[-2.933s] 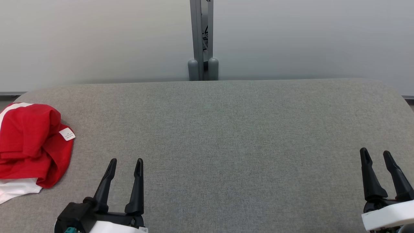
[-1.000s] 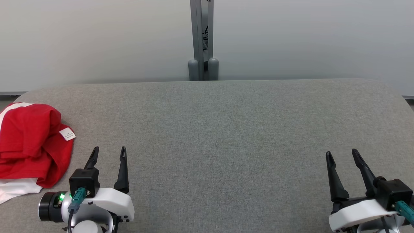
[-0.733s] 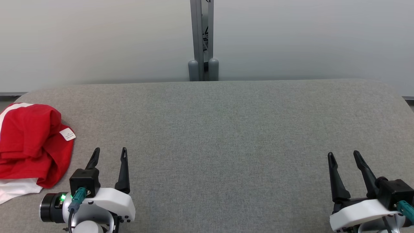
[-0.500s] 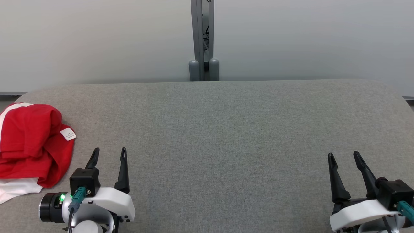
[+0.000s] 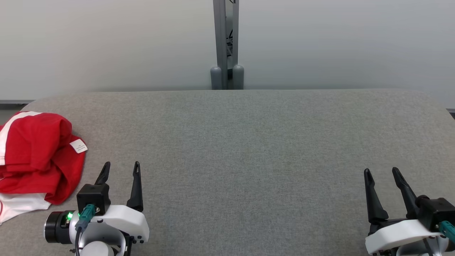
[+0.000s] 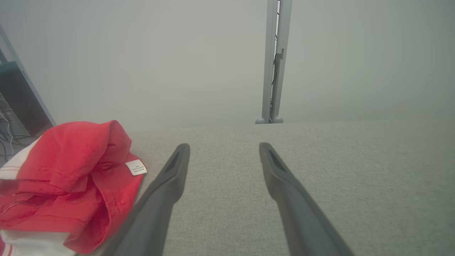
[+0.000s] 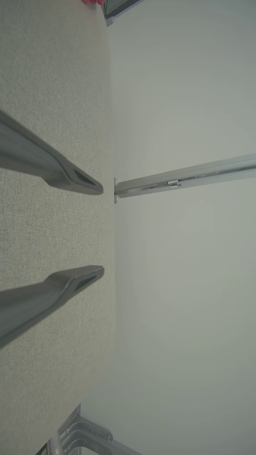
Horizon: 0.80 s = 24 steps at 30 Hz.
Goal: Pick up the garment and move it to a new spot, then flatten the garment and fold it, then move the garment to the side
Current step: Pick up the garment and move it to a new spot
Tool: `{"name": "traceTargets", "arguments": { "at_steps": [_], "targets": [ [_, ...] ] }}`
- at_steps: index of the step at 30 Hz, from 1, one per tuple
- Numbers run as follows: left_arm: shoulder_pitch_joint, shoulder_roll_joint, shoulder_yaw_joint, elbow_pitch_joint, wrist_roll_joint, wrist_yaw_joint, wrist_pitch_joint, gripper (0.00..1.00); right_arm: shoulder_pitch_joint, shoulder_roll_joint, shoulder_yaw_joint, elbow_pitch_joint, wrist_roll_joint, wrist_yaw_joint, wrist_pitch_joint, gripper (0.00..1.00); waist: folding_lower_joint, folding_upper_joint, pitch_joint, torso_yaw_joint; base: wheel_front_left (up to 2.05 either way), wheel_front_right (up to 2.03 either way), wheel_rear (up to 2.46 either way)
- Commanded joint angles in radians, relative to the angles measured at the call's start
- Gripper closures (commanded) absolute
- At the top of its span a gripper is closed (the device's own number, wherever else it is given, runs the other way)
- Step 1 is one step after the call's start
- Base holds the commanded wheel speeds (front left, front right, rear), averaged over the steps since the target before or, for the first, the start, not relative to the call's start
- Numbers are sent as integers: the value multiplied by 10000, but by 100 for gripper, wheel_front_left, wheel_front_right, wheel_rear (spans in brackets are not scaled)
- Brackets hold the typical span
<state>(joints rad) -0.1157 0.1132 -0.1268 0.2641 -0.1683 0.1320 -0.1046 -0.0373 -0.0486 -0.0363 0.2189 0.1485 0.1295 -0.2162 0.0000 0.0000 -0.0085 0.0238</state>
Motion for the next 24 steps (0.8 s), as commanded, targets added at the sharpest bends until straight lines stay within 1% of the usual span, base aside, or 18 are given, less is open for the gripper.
{"name": "traceTargets", "arguments": {
  "at_steps": [1,5,8,9,18,24],
  "targets": [
    [-218,43,-15,11,-1,27,52,0,-85,-44,-42,21,-100,22,18,0,0,0,0,77,0,0,0],
    [-255,5,-30,42,-85,80,80,0,-119,-43,161,-13,-191,22,104,0,0,0,12,425,0,0,0],
    [-332,-4,-33,31,-139,110,45,0,-183,-44,351,-39,-226,22,149,0,0,0,55,833,0,0,0],
    [-332,-4,-33,31,-139,110,45,0,-183,-44,351,-39,-226,22,149,0,0,0,55,833,0,0,0],
    [-308,46,28,-35,-289,212,-63,0,-233,-45,684,-247,-200,22,187,0,0,0,203,2560,0,0,0],
    [-152,30,113,-27,-406,369,-160,0,-344,-47,939,-336,-132,21,232,0,0,0,215,3578,0,0,0]
  ]
}}
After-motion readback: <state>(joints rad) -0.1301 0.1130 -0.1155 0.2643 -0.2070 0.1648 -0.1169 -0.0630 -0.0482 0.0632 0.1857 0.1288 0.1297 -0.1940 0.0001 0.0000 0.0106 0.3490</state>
